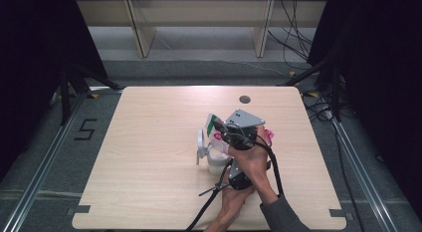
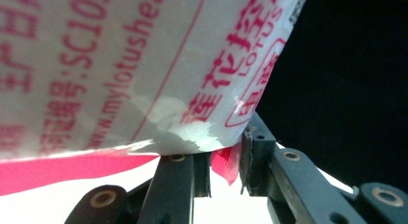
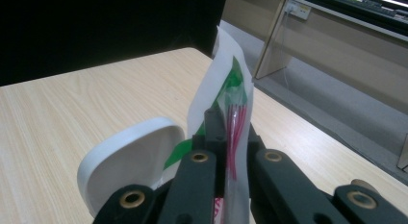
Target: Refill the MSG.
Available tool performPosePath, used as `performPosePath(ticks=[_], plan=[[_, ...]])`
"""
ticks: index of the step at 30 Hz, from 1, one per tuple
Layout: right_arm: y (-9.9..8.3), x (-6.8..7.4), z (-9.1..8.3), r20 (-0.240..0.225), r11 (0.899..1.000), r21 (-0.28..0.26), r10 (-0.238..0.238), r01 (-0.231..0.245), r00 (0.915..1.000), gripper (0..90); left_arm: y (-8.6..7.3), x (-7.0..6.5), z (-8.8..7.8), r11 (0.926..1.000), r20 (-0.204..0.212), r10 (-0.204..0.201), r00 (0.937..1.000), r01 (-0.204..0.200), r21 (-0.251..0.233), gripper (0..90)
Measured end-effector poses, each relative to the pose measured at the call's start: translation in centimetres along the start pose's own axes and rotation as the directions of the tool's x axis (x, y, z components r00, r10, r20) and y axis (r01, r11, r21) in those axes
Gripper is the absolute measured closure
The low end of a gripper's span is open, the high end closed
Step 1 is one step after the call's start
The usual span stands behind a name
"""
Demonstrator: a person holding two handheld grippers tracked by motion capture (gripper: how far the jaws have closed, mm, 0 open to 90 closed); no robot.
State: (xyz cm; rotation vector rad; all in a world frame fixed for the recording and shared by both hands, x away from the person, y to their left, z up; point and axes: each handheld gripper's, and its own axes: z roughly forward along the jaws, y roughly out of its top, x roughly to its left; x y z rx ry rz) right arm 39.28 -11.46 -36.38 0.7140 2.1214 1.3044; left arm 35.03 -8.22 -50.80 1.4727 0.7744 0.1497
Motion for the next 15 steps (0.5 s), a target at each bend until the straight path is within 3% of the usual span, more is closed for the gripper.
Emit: performPosePath(ticks=[3,4,7,8,10,12,15], plan=[[0.01,-0.04,0.04,0.005,1.0,0.001,-0.02,0.02,0.9998,89.3,-0.02,-0.02,0.04,0.9999,-0.004,-0.01,0.9999,0.01,-0.01,76.4],[-0.05,0.2,0.11,-0.007,1.0,0.014,0.006,-0.006,1.0,89.3,-0.04,-0.01,0.01,0.9999,-0.005,-0.007,1.0,0.007,-0.007,76.4],[-0.03,0.15,0.06,-0.013,1.0,0.014,0.009,-0.009,0.9999,89.3,-0.03,-0.06,0.0,0.9999,-0.002,-0.009,1.0,0.009,-0.005,76.4],[-0.02,0.02,0.08,0.006,1.0,-0.009,-0.013,0.013,0.9999,89.3,-0.03,-0.09,0.0,0.9999,-0.001,-0.009,1.0,0.009,-0.007,76.4],[-0.01,0.01,0.07,0.004,1.0,-0.003,-0.016,0.016,0.9999,89.3,-0.05,-0.09,-0.01,1.0,0.002,-0.008,1.0,0.008,-0.005,76.4],[-0.08,0.12,0.1,-0.013,1.0,0.019,0.008,-0.007,0.9999,89.2,-0.06,-0.08,0.0,1.0,0.001,-0.008,1.0,0.008,-0.003,76.4],[-0.01,0.04,0.07,0.004,1.0,-0.007,-0.015,0.015,0.9999,89.2,-0.03,-0.12,-0.03,0.9999,0.001,-0.008,1.0,0.008,-0.009,76.4]])
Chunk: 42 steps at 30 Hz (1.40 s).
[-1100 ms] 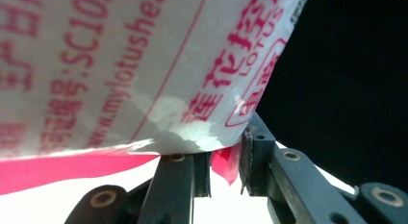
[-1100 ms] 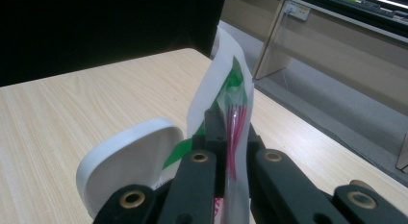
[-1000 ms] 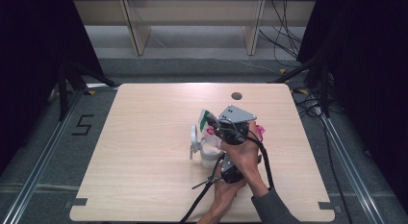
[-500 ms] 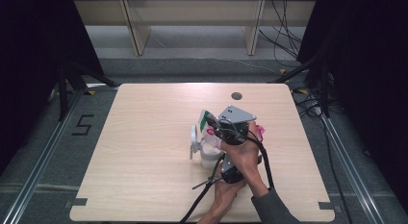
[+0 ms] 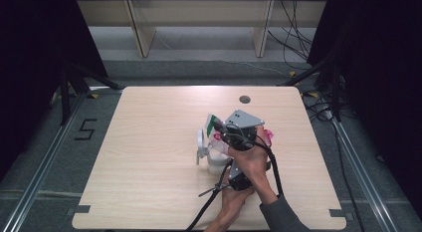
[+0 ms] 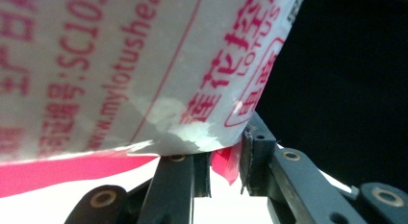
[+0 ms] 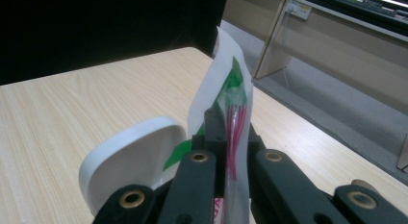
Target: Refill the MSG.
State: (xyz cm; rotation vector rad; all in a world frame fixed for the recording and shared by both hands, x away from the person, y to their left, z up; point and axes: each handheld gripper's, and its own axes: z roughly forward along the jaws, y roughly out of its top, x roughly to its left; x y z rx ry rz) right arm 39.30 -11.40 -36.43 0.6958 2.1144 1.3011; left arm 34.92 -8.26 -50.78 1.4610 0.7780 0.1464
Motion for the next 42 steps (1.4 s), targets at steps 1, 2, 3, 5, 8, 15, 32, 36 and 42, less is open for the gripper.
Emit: performPosePath(ticks=[1,2,3,5,8,15,32,36,42], plan=[[0.02,0.11,-0.06,-0.016,1.0,0.015,0.017,-0.017,0.9997,89.2,0.01,-0.01,0.02,1.0,0.001,-0.002,1.0,0.002,-0.001,76.4],[0.01,0.13,-0.05,-0.018,1.0,0.017,0.015,-0.015,0.9997,89.2,-0.01,-0.03,0.04,1.0,0.0,-0.004,1.0,0.004,-0.002,76.4],[-0.03,0.12,0.04,-0.002,1.0,0.009,0.0,0.0,1.0,89.2,-0.03,-0.01,0.01,1.0,0.0,-0.001,1.0,0.001,0.0,76.4],[-0.04,0.14,0.02,-0.007,1.0,0.018,0.011,-0.011,0.9999,89.2,-0.02,0.04,0.0,1.0,-0.001,0.001,1.0,-0.001,0.004,76.4],[0.01,0.14,0.01,-0.01,1.0,0.009,0.006,-0.006,0.9999,89.2,0.0,-0.03,-0.01,1.0,-0.003,0.004,1.0,-0.004,-0.002,76.4],[-0.02,0.1,0.1,0.001,1.0,-0.001,0.0,0.0,1.0,89.1,0.03,0.0,-0.06,1.0,0.001,0.0,1.0,0.0,0.006,76.4],[0.02,0.12,-0.03,-0.008,1.0,0.003,0.015,-0.015,0.9999,89.0,-0.01,-0.09,-0.04,0.9999,0.003,0.008,1.0,-0.008,0.007,76.4],[0.02,0.15,-0.02,-0.018,1.0,0.008,0.018,-0.018,0.9997,89.0,0.0,-0.11,-0.04,1.0,0.002,0.004,1.0,-0.004,0.002,76.4],[0.0,0.09,0.06,-0.005,1.0,-0.005,0.009,-0.009,0.9999,89.0,0.0,-0.06,-0.04,0.9999,0.002,0.007,1.0,-0.007,0.007,76.4]])
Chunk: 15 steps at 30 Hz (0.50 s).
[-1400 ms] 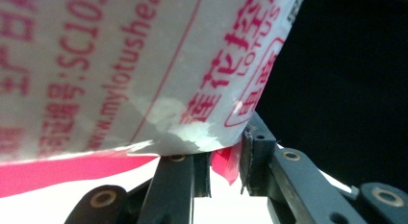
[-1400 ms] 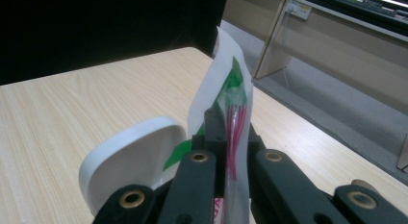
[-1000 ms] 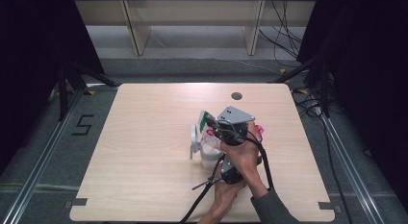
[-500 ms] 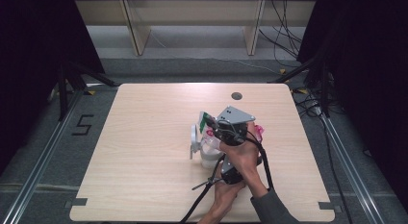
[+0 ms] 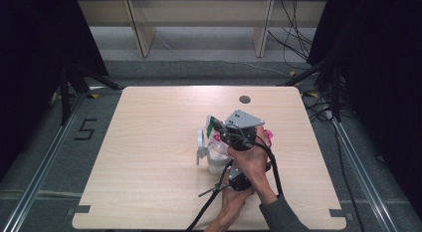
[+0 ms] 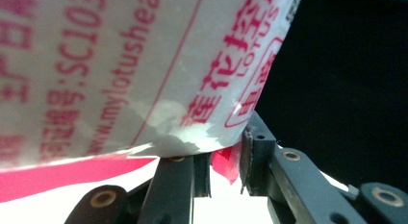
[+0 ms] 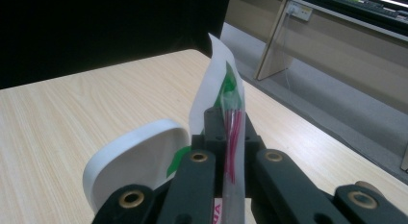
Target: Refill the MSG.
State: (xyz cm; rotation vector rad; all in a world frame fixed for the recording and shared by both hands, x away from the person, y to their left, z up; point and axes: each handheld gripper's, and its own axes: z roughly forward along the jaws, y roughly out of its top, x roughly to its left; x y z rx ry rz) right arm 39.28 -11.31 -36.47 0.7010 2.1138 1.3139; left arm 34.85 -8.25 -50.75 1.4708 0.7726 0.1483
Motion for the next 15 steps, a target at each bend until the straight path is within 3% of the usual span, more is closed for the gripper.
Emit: performPosePath(ticks=[6,8,9,15], plan=[[-0.04,0.05,0.09,0.003,1.0,0.005,-0.002,0.002,1.0,89.0,-0.03,-0.03,0.05,1.0,0.006,-0.008,1.0,0.008,-0.006,76.4],[-0.08,0.24,0.01,-0.018,0.999,0.029,0.033,-0.032,0.9993,89.0,-0.02,-0.02,0.02,1.0,0.002,-0.005,1.0,0.005,-0.004,76.4],[-0.06,0.12,0.07,-0.008,1.0,0.009,0.011,-0.011,0.9999,89.1,-0.02,0.01,0.0,1.0,0.001,0.0,1.0,0.0,-0.002,76.4],[0.0,0.21,0.06,-0.01,1.0,0.019,0.008,-0.008,0.9999,89.0,-0.01,-0.01,-0.02,1.0,0.0,-0.001,1.0,0.001,-0.002,76.4]])
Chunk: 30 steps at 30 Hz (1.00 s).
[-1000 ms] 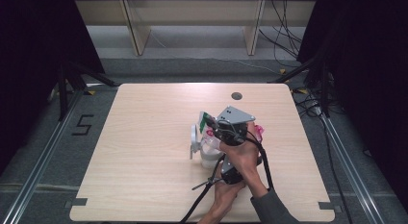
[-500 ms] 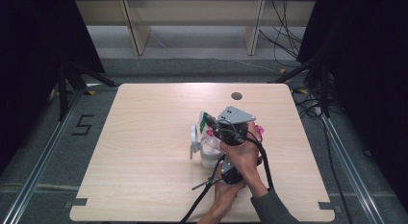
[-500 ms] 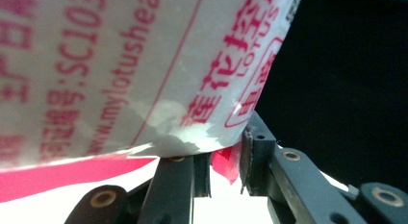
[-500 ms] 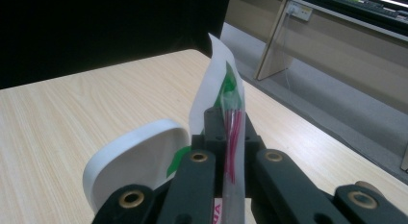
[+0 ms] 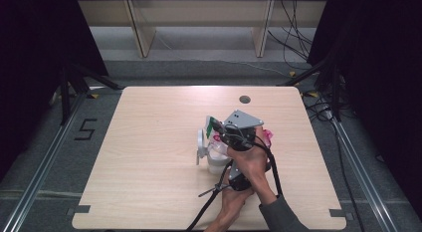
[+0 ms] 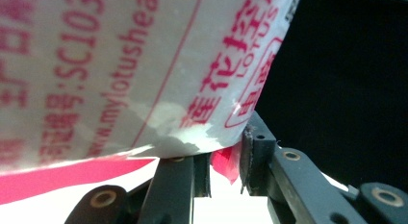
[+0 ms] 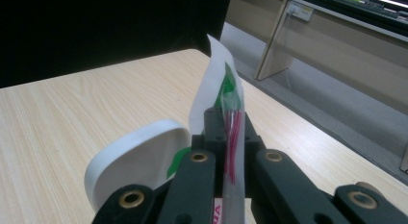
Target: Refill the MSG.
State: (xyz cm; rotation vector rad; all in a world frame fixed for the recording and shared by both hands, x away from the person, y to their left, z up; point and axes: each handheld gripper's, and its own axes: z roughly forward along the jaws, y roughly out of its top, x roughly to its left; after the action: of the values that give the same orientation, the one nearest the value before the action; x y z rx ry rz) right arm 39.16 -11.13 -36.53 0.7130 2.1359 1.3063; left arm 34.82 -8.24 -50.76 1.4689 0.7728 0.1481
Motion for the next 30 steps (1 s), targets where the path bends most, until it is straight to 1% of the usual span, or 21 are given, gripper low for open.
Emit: performPosePath(ticks=[1,3,4,5,8,9,10,11,12,13,14,15,17,18,21,22,24,26,27,28,30], plan=[[-0.01,-0.12,0.05,0.002,1.0,-0.01,-0.014,0.014,0.9999,89.0,-0.01,-0.04,0.02,1.0,-0.001,-0.005,1.0,0.005,-0.004,76.4],[-0.01,-0.15,0.02,-0.002,1.0,-0.008,-0.012,0.012,0.9999,89.0,-0.01,-0.06,0.02,1.0,0.001,-0.004,1.0,0.004,-0.006,76.4],[0.0,0.01,-0.03,0.0,1.0,0.0,0.006,-0.006,1.0,89.0,-0.01,-0.02,0.02,1.0,0.002,0.0,1.0,0.0,-0.002,76.4],[0.03,0.04,-0.08,-0.005,1.0,-0.001,0.01,-0.01,0.9999,89.0,0.01,0.02,0.01,1.0,0.001,0.003,1.0,-0.003,0.001,76.4],[0.14,-0.1,-0.18,0.005,1.0,-0.012,-0.019,0.019,0.9998,89.0,0.01,-0.06,-0.01,1.0,0.003,0.0,1.0,0.0,-0.005,76.4],[0.15,-0.07,-0.16,0.001,1.0,-0.012,-0.015,0.015,0.9999,89.0,0.01,-0.02,-0.02,1.0,0.002,0.003,1.0,-0.003,-0.002,76.4],[0.12,-0.04,-0.09,0.01,1.0,-0.023,-0.014,0.014,0.9999,89.1,0.0,-0.01,0.0,1.0,-0.001,0.002,1.0,-0.002,-0.001,76.4],[0.11,0.01,-0.11,0.003,1.0,-0.016,-0.003,0.003,1.0,89.0,-0.01,-0.06,0.02,1.0,-0.001,-0.003,1.0,0.003,-0.006,76.5],[0.1,-0.11,-0.15,0.006,1.0,-0.013,-0.021,0.021,0.9998,89.1,-0.02,-0.07,0.01,1.0,0.0,-0.005,1.0,0.005,-0.007,76.4],[0.05,0.03,-0.03,0.005,1.0,-0.014,-0.011,0.011,0.9999,89.0,-0.05,-0.06,-0.01,1.0,0.001,-0.004,1.0,0.004,-0.006,76.5],[0.01,0.14,0.01,-0.005,1.0,0.001,0.001,-0.001,1.0,89.0,-0.07,-0.07,-0.01,0.9999,-0.001,-0.009,1.0,0.009,-0.006,76.5],[-0.01,0.09,0.08,-0.006,1.0,0.002,-0.009,0.009,0.9999,89.0,-0.08,-0.1,0.02,0.9999,-0.004,-0.014,0.9999,0.014,-0.009,76.4],[0.01,0.12,0.04,-0.01,1.0,0.008,-0.008,0.008,0.9999,89.1,-0.05,-0.11,-0.02,0.9999,-0.002,-0.011,0.9999,0.011,-0.011,76.4],[0.07,0.02,-0.01,0.005,1.0,-0.011,-0.027,0.027,0.9996,89.1,-0.04,-0.09,-0.03,0.9999,-0.002,-0.006,1.0,0.006,-0.009,76.4],[0.1,0.08,-0.01,0.006,1.0,-0.015,-0.02,0.02,0.9998,89.1,-0.03,-0.13,-0.04,0.9999,-0.003,-0.011,0.9999,0.011,-0.011,76.5],[0.07,0.1,0.03,0.004,1.0,-0.012,-0.025,0.025,0.9997,89.1,0.1,0.33,-0.09,0.9987,-0.017,0.051,0.9985,-0.051,-0.003,76.4],[0.01,0.18,0.17,0.008,1.0,-0.008,-0.021,0.021,0.9998,89.0,0.07,0.33,-0.07,0.9987,-0.019,0.051,0.9985,-0.051,-0.008,76.4],[-0.03,0.21,0.15,-0.012,1.0,0.006,-0.01,0.01,0.9999,89.0,0.08,0.34,-0.09,0.9986,-0.017,0.053,0.9985,-0.053,-0.006,76.4],[0.01,0.19,0.13,0.006,1.0,-0.01,-0.018,0.018,0.9998,89.1,0.09,0.33,-0.11,0.9985,-0.016,0.055,0.9984,-0.055,-0.007,76.5],[0.08,0.07,0.02,0.0,1.0,-0.007,-0.029,0.029,0.9996,89.0,0.1,0.33,-0.11,0.9984,-0.016,0.057,0.9983,-0.057,-0.007,76.5],[0.07,0.09,0.03,-0.002,1.0,-0.013,-0.015,0.015,0.9999,89.0,0.1,0.32,-0.09,0.9985,-0.017,0.055,0.9984,-0.055,-0.007,76.4]])
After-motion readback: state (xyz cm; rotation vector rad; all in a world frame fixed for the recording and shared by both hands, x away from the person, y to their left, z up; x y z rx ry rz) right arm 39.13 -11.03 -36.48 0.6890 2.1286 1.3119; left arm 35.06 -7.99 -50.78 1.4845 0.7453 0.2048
